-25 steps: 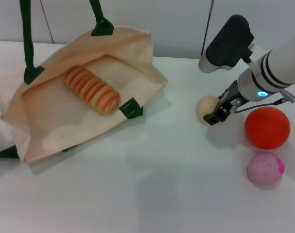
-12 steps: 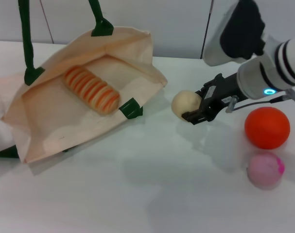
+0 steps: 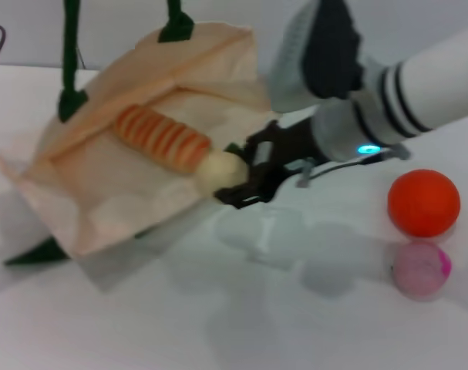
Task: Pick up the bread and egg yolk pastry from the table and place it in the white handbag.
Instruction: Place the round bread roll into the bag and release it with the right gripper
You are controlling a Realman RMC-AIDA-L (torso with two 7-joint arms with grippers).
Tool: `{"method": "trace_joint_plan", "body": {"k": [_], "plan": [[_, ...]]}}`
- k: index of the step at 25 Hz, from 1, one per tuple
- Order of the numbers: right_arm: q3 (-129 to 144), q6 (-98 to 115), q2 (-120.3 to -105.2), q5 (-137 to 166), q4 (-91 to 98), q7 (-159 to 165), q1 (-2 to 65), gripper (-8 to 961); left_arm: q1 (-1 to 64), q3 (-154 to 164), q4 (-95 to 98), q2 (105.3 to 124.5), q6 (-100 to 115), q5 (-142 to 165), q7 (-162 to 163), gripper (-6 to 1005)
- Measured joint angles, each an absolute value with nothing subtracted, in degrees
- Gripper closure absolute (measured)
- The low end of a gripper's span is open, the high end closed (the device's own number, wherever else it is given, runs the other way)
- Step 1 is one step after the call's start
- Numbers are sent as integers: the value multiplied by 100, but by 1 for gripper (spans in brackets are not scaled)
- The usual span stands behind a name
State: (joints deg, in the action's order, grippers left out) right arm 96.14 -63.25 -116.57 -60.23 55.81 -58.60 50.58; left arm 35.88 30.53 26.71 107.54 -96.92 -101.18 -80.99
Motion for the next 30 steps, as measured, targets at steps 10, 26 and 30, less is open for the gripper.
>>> {"method": "trace_joint_plan", "body": {"k": [10, 26, 30], "plan": [[9919, -5150, -11654, -6388, 5225, -5725, 5451, 330, 3781, 3085, 2503, 10818, -9773, -9857, -8078, 845], [10239, -3698, -11663, -6278, 4124, -5177, 5937, 341, 3922, 2992, 2505, 10882, -10611, -9925, -7849, 840], [10211, -3667, -11649, -6252, 3881, -5094, 6052, 344, 3868, 2845, 2511, 10870, -10668, -9937, -7848, 839]]}}
